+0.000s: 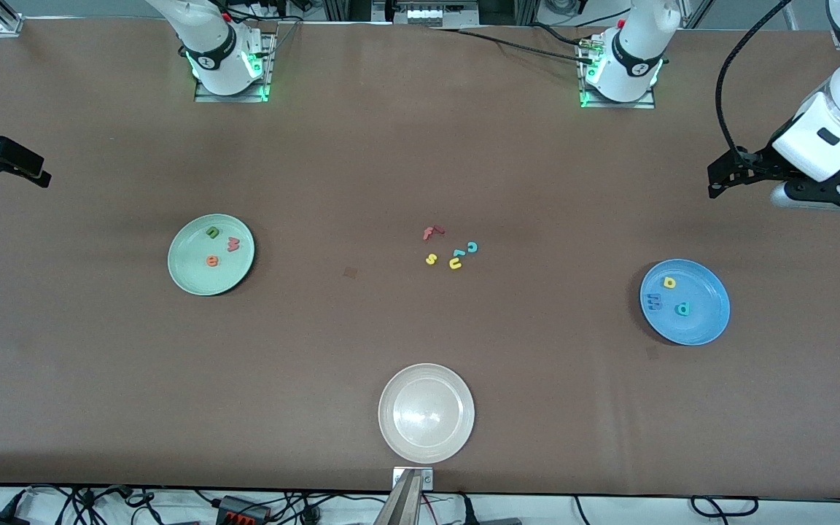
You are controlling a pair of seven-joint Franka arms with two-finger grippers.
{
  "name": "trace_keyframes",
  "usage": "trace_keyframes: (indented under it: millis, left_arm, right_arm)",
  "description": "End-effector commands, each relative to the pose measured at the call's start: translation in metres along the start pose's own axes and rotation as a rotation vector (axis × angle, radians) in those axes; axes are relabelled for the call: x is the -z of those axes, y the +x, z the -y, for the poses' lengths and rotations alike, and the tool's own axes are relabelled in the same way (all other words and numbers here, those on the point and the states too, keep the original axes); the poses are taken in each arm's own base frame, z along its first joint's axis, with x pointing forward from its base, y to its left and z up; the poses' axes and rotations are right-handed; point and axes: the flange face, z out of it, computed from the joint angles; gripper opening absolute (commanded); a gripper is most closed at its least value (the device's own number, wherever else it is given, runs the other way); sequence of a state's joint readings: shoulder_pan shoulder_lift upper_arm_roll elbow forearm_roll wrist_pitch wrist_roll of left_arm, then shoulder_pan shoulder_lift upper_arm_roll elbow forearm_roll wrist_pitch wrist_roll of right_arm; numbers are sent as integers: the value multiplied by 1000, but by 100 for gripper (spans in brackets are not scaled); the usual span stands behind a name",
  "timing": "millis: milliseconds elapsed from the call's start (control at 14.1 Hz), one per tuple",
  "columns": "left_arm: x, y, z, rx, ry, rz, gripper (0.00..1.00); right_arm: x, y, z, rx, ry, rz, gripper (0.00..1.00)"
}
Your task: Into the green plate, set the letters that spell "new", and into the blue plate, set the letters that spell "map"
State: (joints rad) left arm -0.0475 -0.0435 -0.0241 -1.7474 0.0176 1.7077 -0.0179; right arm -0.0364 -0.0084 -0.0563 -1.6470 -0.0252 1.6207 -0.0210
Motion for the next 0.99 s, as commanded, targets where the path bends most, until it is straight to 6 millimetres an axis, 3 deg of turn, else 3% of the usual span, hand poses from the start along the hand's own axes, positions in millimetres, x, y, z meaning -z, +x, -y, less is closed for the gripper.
trace_keyframes:
  millis: [0,923]
  left_arm:
    - [5,3,0,-14,-22,10,100]
    - [3,0,-1,-19,-22,32,100]
  right_arm:
    - [5,-7,0,12,-10,-7,100]
    - [4,-8,-14,2,-8,-3,100]
